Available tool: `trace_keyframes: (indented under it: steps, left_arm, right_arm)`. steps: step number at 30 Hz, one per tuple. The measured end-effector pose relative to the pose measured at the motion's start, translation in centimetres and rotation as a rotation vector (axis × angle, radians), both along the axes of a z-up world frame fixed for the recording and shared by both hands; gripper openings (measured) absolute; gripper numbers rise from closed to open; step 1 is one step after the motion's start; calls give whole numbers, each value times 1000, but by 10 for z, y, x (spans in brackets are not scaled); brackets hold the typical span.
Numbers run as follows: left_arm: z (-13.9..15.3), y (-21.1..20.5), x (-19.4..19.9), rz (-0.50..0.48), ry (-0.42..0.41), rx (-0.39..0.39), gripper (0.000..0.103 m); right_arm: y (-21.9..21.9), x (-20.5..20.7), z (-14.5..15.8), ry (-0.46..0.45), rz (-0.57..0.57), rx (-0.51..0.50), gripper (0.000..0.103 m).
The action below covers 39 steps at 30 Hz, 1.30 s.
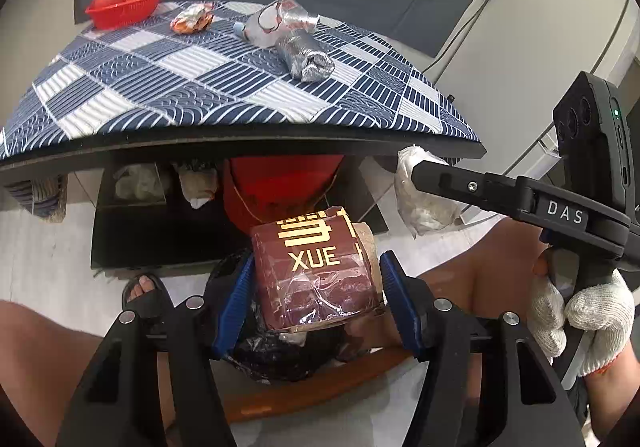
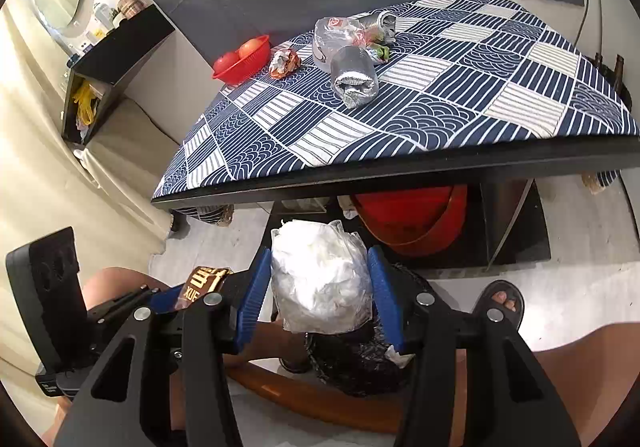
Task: Collect trash
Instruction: 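Lower both held items into the trash bin and open both tools, then move both tools back over the table toward the remaining trash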
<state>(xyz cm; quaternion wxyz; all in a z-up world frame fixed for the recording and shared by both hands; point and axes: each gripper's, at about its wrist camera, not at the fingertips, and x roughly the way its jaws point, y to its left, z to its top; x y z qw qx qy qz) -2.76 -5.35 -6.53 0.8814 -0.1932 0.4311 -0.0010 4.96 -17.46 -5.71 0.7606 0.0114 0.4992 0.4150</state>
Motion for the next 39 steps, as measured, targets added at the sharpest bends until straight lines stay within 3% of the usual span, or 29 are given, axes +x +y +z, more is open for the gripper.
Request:
trace_keyframes:
  steps: [24, 25, 27, 31, 39]
  left_arm:
    - [-8, 9, 12, 43, 30, -39, 61]
    - [-9, 9, 13, 39, 30, -44, 61]
    - [-9, 8, 16, 40, 33, -37, 72]
    - [-10, 12, 16, 60, 34, -42, 74]
    - [-9, 16, 15, 75, 33, -55, 74]
  right_arm:
    - [5, 10, -12, 68, -9, 6, 52]
    - [4, 11, -12, 72, -12, 11, 53]
    - [2, 16, -13, 97, -23, 39, 65]
    - [-6, 25, -13, 132, -65, 76, 65]
    - [-5, 22, -5, 92, -51, 82, 65]
